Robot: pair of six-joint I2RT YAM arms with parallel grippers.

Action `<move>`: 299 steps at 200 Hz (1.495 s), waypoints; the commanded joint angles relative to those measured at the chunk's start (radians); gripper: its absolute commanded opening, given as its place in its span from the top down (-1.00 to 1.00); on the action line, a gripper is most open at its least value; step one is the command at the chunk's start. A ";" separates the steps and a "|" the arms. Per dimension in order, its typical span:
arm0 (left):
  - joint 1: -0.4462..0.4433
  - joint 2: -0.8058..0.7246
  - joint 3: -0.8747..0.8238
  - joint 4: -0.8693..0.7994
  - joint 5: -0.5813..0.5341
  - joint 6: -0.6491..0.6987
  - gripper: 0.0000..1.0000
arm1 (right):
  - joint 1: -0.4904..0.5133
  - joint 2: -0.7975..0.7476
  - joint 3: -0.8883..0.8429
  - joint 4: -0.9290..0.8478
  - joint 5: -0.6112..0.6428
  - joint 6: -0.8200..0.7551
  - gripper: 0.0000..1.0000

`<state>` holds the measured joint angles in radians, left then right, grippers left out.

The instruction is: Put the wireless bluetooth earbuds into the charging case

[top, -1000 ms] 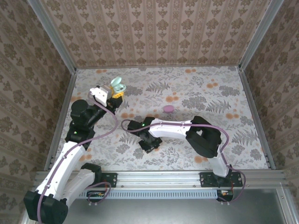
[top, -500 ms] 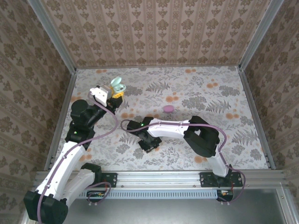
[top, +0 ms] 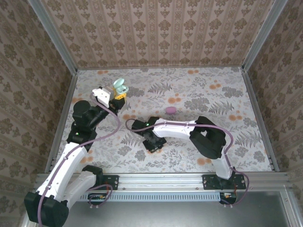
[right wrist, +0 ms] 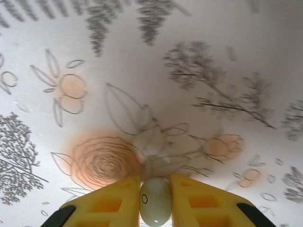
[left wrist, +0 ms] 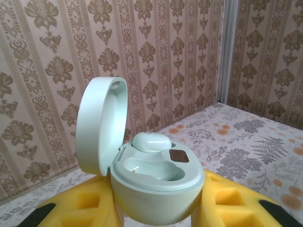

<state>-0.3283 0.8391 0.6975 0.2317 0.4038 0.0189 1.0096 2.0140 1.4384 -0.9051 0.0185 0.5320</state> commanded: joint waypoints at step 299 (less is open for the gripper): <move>-0.154 0.406 0.013 0.379 -0.009 -0.036 0.41 | -0.483 -0.488 -0.112 0.203 -0.196 0.087 0.42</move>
<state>-0.4999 1.2888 0.7326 0.6273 0.4480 -0.0067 0.5243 1.4448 1.3746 -0.5728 -0.2356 0.6769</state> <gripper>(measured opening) 0.332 0.279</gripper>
